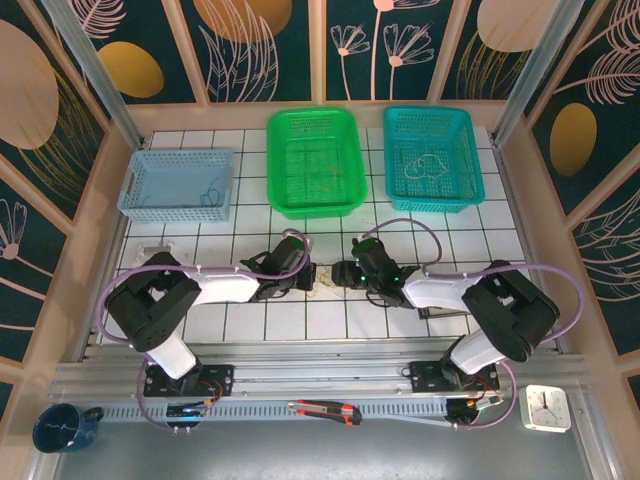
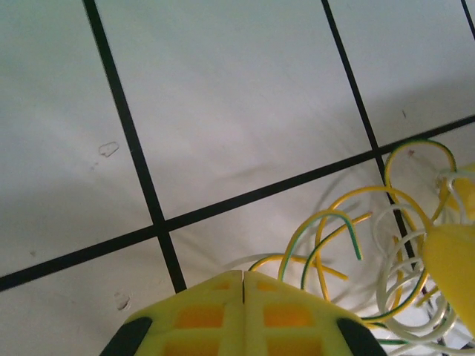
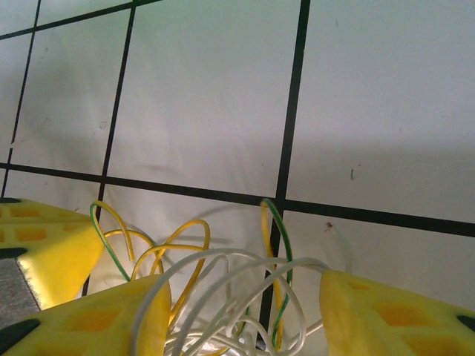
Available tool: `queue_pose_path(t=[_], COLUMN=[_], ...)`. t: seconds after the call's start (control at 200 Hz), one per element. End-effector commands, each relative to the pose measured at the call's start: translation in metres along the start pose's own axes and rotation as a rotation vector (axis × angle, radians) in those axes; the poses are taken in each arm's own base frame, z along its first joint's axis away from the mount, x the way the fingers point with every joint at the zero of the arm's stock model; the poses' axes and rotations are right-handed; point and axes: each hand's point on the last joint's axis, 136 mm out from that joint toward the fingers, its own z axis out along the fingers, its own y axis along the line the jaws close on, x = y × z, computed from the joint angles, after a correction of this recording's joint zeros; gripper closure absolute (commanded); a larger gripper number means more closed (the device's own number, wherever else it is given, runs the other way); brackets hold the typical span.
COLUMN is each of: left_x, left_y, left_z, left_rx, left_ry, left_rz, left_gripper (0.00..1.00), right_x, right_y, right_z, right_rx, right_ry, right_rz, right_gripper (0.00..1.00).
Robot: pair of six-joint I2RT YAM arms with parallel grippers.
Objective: Untangle the cables
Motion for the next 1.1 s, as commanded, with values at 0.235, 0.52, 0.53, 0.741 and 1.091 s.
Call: queue_pose_path(t=[0.235, 0.52, 0.53, 0.741, 1.091], left_x=[-0.065, -0.106, -0.106, -0.116, -0.142], left_y=[-0.029, -0.054, -0.054, -0.062, -0.078], left_z=[-0.071, -0.138, -0.139, -0.171, -0.201], left_rx=[0.061, 0.221, 0.227, 0.352, 0.384], left_ry=[-0.241, -0.487, -0.492, -0.622, -0.710], left_rz=[-0.006, -0.045, -0.047, -0.088, -0.062], left_gripper=[1.00, 1.00, 1.00, 1.00, 1.00], right_x=[0.023, 0.028, 0.028, 0.016, 0.001], right_y=[-0.029, -0.032, -0.032, -0.016, 0.003], right_z=[0.011, 0.012, 0.011, 0.007, -0.003], right_rx=[0.086, 0.091, 0.090, 0.053, 0.002], right_ry=[0.011, 0.019, 0.020, 0.010, -0.006], right_rz=[0.037, 0.046, 0.047, 0.029, 0.011], right_gripper=[0.48, 0.47, 0.48, 0.46, 0.45])
